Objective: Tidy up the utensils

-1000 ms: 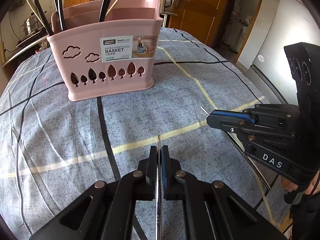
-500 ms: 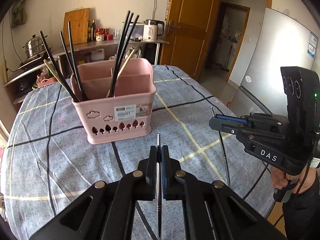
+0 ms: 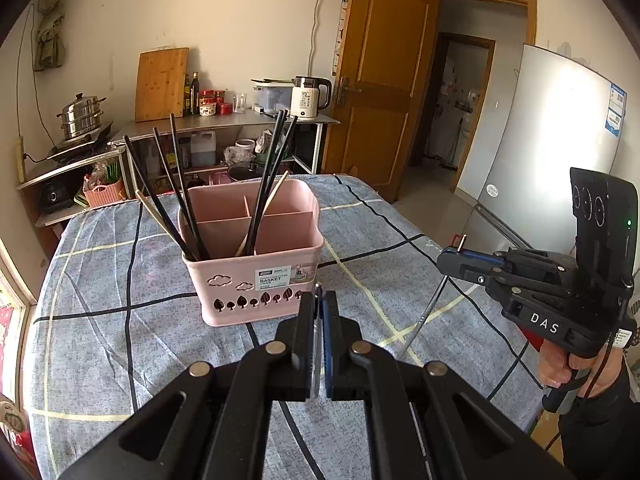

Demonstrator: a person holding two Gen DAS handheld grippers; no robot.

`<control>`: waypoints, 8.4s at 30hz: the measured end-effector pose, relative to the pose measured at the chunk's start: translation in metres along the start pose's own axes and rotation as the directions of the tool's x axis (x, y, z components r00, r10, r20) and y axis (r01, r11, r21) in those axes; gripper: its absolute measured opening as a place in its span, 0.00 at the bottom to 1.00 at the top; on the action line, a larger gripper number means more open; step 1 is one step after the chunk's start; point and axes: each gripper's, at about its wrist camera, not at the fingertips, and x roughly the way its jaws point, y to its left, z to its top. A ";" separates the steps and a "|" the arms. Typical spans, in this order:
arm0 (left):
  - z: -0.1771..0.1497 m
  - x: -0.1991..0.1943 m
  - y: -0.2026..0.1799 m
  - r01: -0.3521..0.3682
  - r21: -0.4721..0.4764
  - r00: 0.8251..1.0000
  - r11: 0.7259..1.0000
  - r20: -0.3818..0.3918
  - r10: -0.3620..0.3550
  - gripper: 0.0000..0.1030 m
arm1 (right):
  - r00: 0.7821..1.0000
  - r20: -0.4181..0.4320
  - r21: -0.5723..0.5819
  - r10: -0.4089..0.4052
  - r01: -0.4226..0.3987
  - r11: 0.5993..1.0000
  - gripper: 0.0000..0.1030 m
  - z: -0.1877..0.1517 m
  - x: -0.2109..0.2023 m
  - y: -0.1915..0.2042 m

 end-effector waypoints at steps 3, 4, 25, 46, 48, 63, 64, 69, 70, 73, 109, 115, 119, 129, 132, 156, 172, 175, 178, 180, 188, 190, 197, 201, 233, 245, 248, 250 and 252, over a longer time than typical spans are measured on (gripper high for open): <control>-0.001 -0.003 0.001 0.002 -0.004 1.000 1.000 -0.001 -0.002 0.04 | 1.000 0.000 -0.002 0.001 -0.001 1.000 0.04 0.000 -0.001 0.002; -0.001 -0.003 0.001 0.001 -0.004 1.000 1.000 -0.001 -0.001 0.04 | 1.000 0.000 -0.001 0.001 -0.001 1.000 0.04 0.000 -0.001 0.002; 0.025 -0.036 0.033 -0.028 -0.029 0.999 0.999 0.041 0.029 0.04 | 0.998 0.035 -0.047 0.042 -0.040 0.998 0.04 0.026 0.000 0.029; 0.120 -0.034 0.074 -0.079 -0.032 0.987 0.996 0.139 0.083 0.04 | 0.978 0.184 -0.076 0.101 -0.088 0.993 0.04 0.116 0.035 0.064; 0.124 -0.029 0.077 -0.080 -0.032 0.986 0.996 0.142 0.084 0.04 | 0.977 0.192 -0.078 0.094 -0.080 0.994 0.04 0.123 0.040 0.066; 0.108 0.018 0.096 -0.054 -0.060 0.996 0.997 0.068 0.058 0.04 | 0.987 0.140 -0.039 0.080 -0.076 0.996 0.04 0.116 0.087 0.062; 0.106 0.021 0.096 -0.054 -0.061 0.996 0.997 0.061 0.057 0.04 | 0.988 0.134 -0.039 0.082 -0.078 0.996 0.04 0.114 0.088 0.061; 0.097 0.033 0.097 -0.055 -0.073 0.998 0.996 0.028 0.057 0.04 | 0.991 0.102 -0.030 0.083 -0.080 0.996 0.04 0.108 0.095 0.060; 0.095 0.035 0.097 -0.053 -0.074 0.998 0.996 0.021 0.055 0.04 | 0.992 0.094 -0.028 0.079 -0.077 0.997 0.04 0.106 0.097 0.060; 0.089 0.043 0.096 -0.053 -0.077 0.999 0.996 -0.001 0.053 0.04 | 0.995 0.071 -0.023 0.073 -0.072 0.997 0.04 0.100 0.103 0.058; 0.021 -0.052 0.053 -0.080 -0.077 0.983 0.994 0.159 0.092 0.26 | 0.985 0.160 0.012 0.070 -0.073 0.997 0.14 0.042 -0.004 0.043; -0.014 -0.063 0.038 -0.077 -0.091 0.979 0.993 0.183 0.093 0.37 | 0.985 0.163 0.025 0.058 -0.063 0.998 0.17 0.013 -0.019 0.045; -0.035 -0.064 0.029 -0.091 -0.095 0.976 0.991 0.189 0.107 0.42 | 0.987 0.146 0.022 0.063 -0.067 0.998 0.17 -0.004 -0.021 0.052; -0.074 -0.055 0.017 -0.169 -0.087 0.968 0.982 0.171 0.182 0.46 | 0.991 0.125 0.016 0.038 -0.040 0.999 0.18 -0.047 -0.026 0.068; -0.088 -0.057 0.012 -0.165 -0.089 0.967 0.982 0.181 0.179 0.46 | 0.992 0.121 0.012 0.031 -0.032 0.999 0.18 -0.057 -0.027 0.072; -0.131 -0.056 -0.007 -0.196 -0.090 0.954 0.976 0.212 0.212 0.46 | 0.991 0.127 0.006 -0.027 0.026 1.000 0.19 -0.103 -0.030 0.080; -0.130 -0.054 -0.012 -0.200 -0.089 0.953 0.976 0.214 0.215 0.46 | 0.990 0.131 -0.006 -0.043 0.045 0.999 0.19 -0.102 -0.033 0.086; -0.131 -0.054 -0.012 -0.199 -0.087 0.953 0.976 0.216 0.214 0.46 | 0.990 0.132 -0.003 -0.045 0.046 0.999 0.19 -0.102 -0.034 0.086; -0.131 -0.055 -0.014 -0.201 -0.086 0.952 0.976 0.219 0.215 0.46 | 0.990 0.131 -0.001 -0.044 0.044 0.999 0.19 -0.103 -0.034 0.086; -0.131 -0.055 -0.014 -0.203 -0.085 0.951 0.975 0.220 0.217 0.46 | 0.990 0.131 -0.003 -0.045 0.045 0.999 0.19 -0.102 -0.034 0.086; -0.131 -0.056 -0.016 -0.203 -0.082 0.951 0.976 0.220 0.217 0.46 | 0.991 0.129 -0.001 -0.042 0.042 0.999 0.19 -0.102 -0.035 0.085; -0.131 -0.056 -0.016 -0.203 -0.083 0.951 0.976 0.219 0.216 0.46 | 0.991 0.128 -0.002 -0.042 0.042 0.999 0.19 -0.102 -0.035 0.085; -0.131 -0.056 -0.017 -0.204 -0.079 0.951 0.976 0.221 0.217 0.46 | 0.991 0.129 -0.001 -0.041 0.042 0.999 0.19 -0.101 -0.035 0.085; -0.131 -0.056 -0.019 -0.205 -0.074 0.950 0.976 0.224 0.217 0.46 | 0.991 0.126 0.002 -0.039 0.039 0.999 0.19 -0.102 -0.034 0.085; -0.133 -0.055 -0.020 -0.217 -0.074 0.948 0.973 0.224 0.228 0.46 | 0.991 0.126 -0.004 -0.042 0.043 0.999 0.19 -0.102 -0.032 0.084; -0.134 -0.055 -0.019 -0.241 -0.078 0.941 0.967 0.225 0.253 0.46 | 0.991 0.125 -0.006 -0.044 0.045 0.999 0.19 -0.101 -0.032 0.085; -0.134 -0.055 -0.019 -0.238 -0.079 0.943 0.968 0.221 0.250 0.46 | 0.991 0.123 -0.007 -0.043 0.045 0.999 0.19 -0.100 -0.031 0.085; -0.134 -0.056 -0.019 -0.236 -0.084 0.943 0.968 0.222 0.249 0.46 | 0.991 0.124 -0.008 -0.044 0.045 0.999 0.19 -0.100 -0.031 0.085; -0.134 -0.056 -0.019 -0.235 -0.087 0.943 0.968 0.222 0.249 0.46 | 0.991 0.125 -0.008 -0.044 0.045 0.999 0.19 -0.100 -0.031 0.085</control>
